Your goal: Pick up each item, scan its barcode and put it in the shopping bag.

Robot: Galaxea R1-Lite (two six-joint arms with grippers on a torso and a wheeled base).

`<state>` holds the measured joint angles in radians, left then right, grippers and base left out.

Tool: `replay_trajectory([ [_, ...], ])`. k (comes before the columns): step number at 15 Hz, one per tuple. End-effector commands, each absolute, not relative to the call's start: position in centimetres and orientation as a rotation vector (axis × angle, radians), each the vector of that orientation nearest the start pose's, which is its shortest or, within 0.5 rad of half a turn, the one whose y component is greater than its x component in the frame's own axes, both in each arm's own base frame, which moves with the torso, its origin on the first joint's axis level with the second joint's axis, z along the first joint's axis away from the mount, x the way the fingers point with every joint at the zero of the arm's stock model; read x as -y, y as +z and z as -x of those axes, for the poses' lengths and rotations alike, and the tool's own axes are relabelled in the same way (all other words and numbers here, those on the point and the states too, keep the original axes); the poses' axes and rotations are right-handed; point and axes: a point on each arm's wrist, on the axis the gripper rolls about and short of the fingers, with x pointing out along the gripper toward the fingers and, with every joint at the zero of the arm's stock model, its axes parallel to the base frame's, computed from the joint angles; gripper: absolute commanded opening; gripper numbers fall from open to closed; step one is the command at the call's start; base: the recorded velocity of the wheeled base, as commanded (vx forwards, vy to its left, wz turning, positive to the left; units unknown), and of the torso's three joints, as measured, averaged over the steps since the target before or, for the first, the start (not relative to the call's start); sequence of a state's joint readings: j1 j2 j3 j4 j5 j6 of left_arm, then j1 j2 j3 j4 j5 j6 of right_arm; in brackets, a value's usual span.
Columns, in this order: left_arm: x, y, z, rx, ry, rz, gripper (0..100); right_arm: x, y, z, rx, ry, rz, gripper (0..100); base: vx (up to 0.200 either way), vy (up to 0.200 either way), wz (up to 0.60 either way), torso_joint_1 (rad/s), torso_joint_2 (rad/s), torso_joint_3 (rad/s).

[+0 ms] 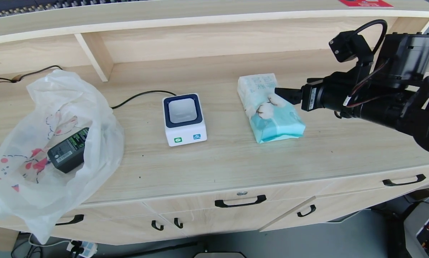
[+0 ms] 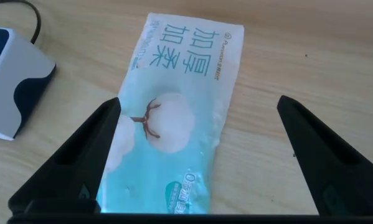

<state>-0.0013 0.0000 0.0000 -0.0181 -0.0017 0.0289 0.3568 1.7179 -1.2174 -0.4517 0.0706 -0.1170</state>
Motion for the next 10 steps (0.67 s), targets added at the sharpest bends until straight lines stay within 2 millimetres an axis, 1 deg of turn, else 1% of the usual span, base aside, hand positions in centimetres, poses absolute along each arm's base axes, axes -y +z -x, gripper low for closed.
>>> replay_trajectory([
  [1, 0.0, 7.7, 2.3, 0.018, -0.003, -0.029, 100, -12.5, 27.5, -31.3, -0.038, 0.448, 0.126, 100, 0.000, 0.000, 0.00, 0.000, 0.00, 0.000],
  [4, 0.0, 7.7, 2.3, 0.018, -0.004, -0.029, 100, -14.0, 26.6, -31.4, -0.066, 0.466, 0.132, 100, 0.000, 0.000, 0.00, 0.000, 0.00, 0.000],
  [5, 0.0, 7.7, 2.3, 0.018, -0.003, -0.031, 100, -14.2, 26.4, -31.3, -0.073, 0.468, 0.135, 100, 0.000, 0.000, 0.00, 0.000, 0.00, 0.000],
  [6, 0.0, 7.8, 2.3, 0.018, -0.003, -0.031, 100, -14.1, 26.1, -31.3, -0.081, 0.458, 0.137, 100, 0.000, 0.000, 0.00, 0.000, 0.00, 0.000],
  [9, 0.0, 7.8, 2.3, 0.020, -0.003, -0.031, 100, -14.1, 26.3, -31.2, -0.078, 0.456, 0.137, 100, 0.000, 0.000, 0.00, 0.000, 0.00, 0.000],
  [10, 0.0, 7.8, 2.3, 0.020, -0.003, -0.029, 100, -14.1, 26.2, -31.2, -0.080, 0.450, 0.136, 100, 0.000, 0.200, 0.00, -0.002, 0.00, -0.002],
])
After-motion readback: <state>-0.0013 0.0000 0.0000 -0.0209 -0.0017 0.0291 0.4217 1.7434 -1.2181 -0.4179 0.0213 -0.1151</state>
